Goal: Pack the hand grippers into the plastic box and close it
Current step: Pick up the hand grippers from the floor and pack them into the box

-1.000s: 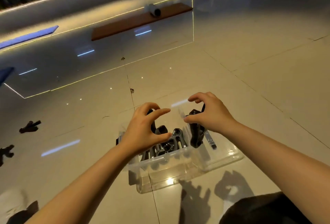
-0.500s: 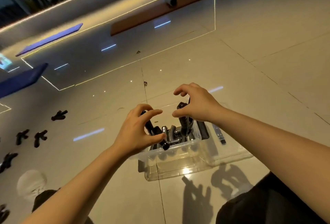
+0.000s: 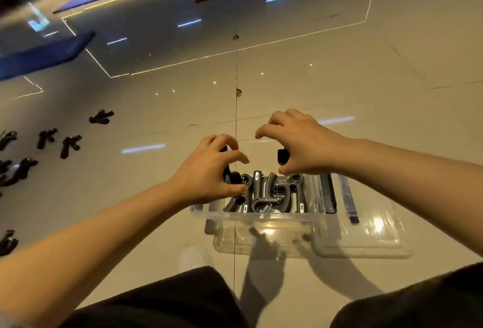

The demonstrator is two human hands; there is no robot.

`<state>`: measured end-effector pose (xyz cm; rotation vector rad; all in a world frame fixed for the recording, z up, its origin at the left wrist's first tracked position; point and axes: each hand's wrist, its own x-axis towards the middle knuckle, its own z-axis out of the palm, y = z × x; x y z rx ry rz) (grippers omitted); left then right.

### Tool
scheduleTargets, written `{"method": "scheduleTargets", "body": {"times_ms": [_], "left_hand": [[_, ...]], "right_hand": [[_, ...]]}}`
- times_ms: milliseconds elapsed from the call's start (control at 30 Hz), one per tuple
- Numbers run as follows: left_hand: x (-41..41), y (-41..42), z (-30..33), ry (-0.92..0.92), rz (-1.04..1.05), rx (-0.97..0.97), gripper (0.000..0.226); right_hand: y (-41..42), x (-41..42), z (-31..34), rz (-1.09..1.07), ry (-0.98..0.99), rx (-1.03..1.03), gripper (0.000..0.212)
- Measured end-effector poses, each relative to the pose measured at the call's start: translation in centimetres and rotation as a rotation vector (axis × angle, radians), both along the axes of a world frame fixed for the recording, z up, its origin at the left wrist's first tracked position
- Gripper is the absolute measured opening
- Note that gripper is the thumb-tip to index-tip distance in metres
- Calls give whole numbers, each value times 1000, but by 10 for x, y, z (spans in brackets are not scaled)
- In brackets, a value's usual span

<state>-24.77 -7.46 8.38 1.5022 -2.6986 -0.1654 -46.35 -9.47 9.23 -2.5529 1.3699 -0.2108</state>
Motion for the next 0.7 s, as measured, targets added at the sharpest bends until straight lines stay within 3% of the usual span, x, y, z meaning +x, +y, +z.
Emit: {"method": "scheduleTargets", "body": {"times_ms": [100, 233, 333, 500, 700], "left_hand": [[6, -16, -27, -28, -79, -79, 47], [27, -26, -85, 213, 20, -83, 46], [43, -33, -128, 276, 12, -88, 45], [58, -40, -183, 398, 111, -174, 43], [70, -32, -184, 478, 161, -215, 41]], "right_hand": [[-12, -4, -45, 157, 152, -41, 77], [-22, -17, -112, 379, 257, -265, 79], [-22, -22, -144, 460, 316, -340, 76], [-34, -16, -178, 586, 409, -348, 63], [-53, 1, -206, 647, 477, -302, 54]]}}
